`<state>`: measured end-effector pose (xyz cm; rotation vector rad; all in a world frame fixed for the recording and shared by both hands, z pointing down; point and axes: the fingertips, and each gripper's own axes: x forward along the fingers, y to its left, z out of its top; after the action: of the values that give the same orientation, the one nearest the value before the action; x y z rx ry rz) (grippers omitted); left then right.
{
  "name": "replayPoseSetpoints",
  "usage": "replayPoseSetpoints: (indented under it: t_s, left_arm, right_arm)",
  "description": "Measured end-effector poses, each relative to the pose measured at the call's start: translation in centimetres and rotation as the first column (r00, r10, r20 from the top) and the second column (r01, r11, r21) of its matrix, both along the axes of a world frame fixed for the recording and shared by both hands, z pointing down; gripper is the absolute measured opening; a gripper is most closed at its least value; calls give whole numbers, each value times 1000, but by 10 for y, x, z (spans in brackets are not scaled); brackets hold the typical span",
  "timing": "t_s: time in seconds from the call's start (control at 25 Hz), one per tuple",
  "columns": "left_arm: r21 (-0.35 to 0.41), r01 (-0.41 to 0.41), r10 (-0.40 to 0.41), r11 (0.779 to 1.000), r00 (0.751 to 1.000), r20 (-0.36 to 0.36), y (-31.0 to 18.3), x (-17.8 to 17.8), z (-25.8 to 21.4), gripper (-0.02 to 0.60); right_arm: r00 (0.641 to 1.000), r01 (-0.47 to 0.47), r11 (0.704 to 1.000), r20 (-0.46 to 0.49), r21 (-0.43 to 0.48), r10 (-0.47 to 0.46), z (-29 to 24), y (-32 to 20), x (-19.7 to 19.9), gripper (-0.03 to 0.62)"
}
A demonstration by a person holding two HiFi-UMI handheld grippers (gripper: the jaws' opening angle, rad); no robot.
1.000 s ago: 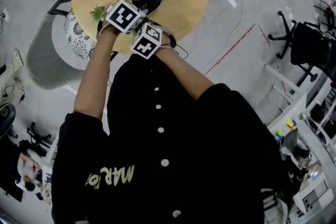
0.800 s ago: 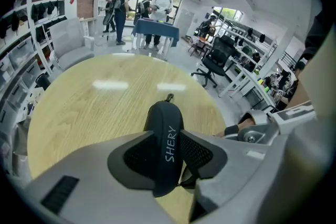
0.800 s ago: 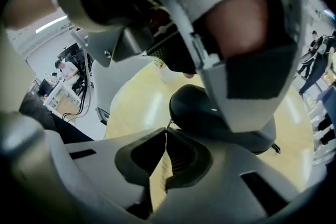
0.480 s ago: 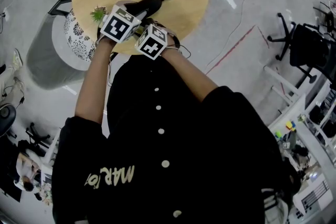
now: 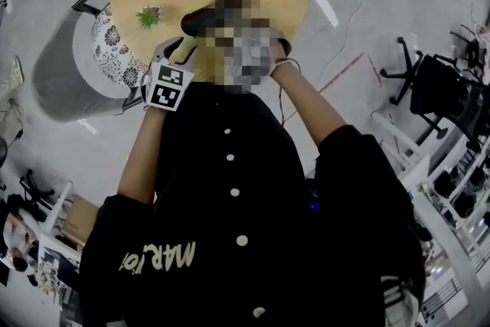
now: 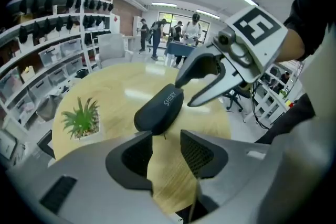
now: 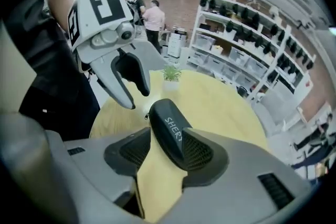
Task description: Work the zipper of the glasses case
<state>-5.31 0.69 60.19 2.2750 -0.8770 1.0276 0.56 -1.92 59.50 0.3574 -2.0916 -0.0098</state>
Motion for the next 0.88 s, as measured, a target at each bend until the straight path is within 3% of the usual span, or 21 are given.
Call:
replayPoseSetpoints:
  t_s: [0.16, 0.32, 0.52, 0.88]
  left_arm:
    - [-12, 93, -93, 996, 996, 11, 5, -1, 15, 160]
    - [-14, 195, -196, 981, 980, -25, 1, 2, 22, 160]
    - [-23, 253, -254, 967, 966, -54, -2, 7, 29, 158]
    - [-26, 287, -288, 958, 957, -46, -6, 6, 47, 147]
  right_arm:
    - [985, 165, 986, -53, -21, -166, 0, -10, -16, 190]
    - [965, 236, 969, -100, -77, -243, 6, -15, -20, 178]
    - [939, 297, 948, -147, -111, -311, 19, -14, -22, 161]
    - [926, 313, 931, -156, -190, -343, 25, -19, -26, 160]
